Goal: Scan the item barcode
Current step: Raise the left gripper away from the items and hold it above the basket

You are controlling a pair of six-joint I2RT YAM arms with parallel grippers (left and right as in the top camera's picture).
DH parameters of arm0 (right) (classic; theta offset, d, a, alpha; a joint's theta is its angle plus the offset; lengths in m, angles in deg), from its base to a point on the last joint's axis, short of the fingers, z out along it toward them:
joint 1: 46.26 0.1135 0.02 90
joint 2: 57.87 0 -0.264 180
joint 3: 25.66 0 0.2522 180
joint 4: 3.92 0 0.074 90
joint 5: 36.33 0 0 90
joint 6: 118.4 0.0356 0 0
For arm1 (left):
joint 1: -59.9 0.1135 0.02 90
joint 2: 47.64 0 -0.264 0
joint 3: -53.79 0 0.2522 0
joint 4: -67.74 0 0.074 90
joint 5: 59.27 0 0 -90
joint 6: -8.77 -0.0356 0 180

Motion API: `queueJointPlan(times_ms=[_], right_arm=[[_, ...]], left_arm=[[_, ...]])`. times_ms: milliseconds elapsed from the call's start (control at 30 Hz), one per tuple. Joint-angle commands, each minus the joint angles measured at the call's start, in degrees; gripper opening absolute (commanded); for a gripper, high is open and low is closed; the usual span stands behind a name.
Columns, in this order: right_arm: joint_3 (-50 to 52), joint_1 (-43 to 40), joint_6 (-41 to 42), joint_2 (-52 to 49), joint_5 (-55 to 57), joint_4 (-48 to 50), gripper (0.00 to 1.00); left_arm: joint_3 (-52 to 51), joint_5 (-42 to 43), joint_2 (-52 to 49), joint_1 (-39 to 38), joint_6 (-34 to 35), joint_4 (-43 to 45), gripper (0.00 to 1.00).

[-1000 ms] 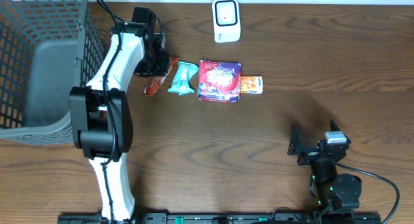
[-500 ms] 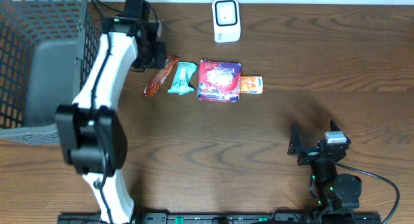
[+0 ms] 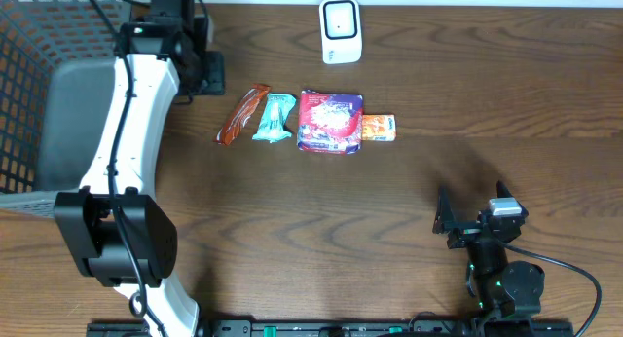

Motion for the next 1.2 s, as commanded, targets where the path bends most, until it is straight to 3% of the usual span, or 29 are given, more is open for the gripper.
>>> queueJointPlan(times_ms=[0, 233, 300, 367, 400, 733, 1167], right_arm=[[0.0, -0.5, 0.2, 0.2, 0.5, -0.2, 0.99], [0.0, -0.5, 0.2, 0.2, 0.5, -0.2, 0.99], [0.0, -0.5, 0.2, 0.2, 0.5, -0.2, 0.99], [0.0, -0.5, 0.2, 0.2, 0.5, -0.2, 0.99], [0.0, -0.5, 0.2, 0.2, 0.5, -0.2, 0.99], [0.0, -0.5, 0.2, 0.2, 0.5, -0.2, 0.99], [0.0, -0.5, 0.2, 0.2, 0.5, -0.2, 0.99]], left_arm=[[0.2, -1.8, 1.2, 1.2, -0.1, -1.8, 0.5], [0.2, -2.0, 2.0, 3.0, -0.1, -4.0, 0.36], [0.2, -2.0, 2.8, 3.5, 0.2, -4.4, 0.26], [0.2, -2.1, 4.1, 3.8, 0.5, -4.8, 0.09], [0.2, -2.1, 4.7, 3.9, 0.5, -5.0, 0.08], [0.2, -8.6, 11.7, 4.0, 0.5, -7.0, 0.08], [0.2, -16.6, 12.0, 4.2, 1.0, -11.5, 0.07]])
